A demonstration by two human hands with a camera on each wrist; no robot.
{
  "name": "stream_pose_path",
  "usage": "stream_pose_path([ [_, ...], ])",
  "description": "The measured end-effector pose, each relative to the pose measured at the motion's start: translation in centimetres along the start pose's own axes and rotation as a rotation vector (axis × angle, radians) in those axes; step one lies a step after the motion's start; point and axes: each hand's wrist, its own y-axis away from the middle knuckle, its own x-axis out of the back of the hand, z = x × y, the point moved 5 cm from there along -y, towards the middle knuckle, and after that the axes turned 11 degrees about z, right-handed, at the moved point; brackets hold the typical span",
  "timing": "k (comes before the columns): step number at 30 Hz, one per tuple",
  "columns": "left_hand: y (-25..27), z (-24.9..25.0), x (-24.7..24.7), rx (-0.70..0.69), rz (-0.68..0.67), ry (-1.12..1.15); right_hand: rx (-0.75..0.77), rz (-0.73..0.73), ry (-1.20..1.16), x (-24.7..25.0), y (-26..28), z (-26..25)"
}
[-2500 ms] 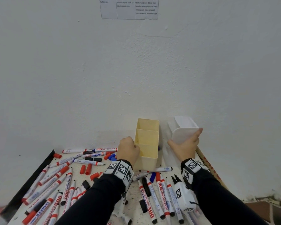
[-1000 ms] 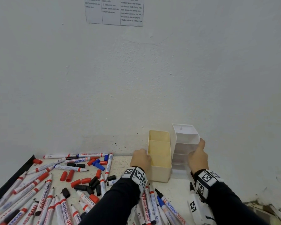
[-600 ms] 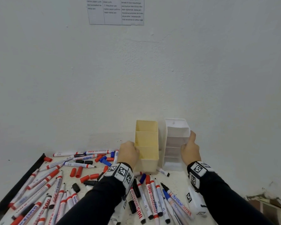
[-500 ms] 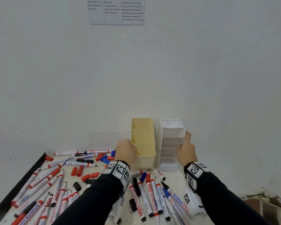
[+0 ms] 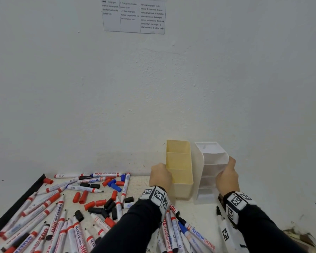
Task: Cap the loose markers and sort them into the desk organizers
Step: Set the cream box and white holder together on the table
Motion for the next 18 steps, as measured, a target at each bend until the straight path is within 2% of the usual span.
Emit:
stream_pose_path([
  [5,0.9,0.0,-2.3,-0.013,-0.065,-0.105,-0.031,0.073,-0.001,-0.5,-0.2,0.6],
  [10,1.1,-0.3,-2.8,-0.025,-0.080,-0.081,-0.074,0.012,-0.135,-0.8,0.1,0.0],
  [13,1.1,-0.1,-2.5,-0.039,-0.072,-0.002,-0.048,-0.033,-0.220,-0.6,1.1,-0.8],
  [18,1.3,-0.2,-2.5,-0.030,-0.048,0.029,-0.073,-0.063,-0.142,-1.2,1.5,-0.8],
])
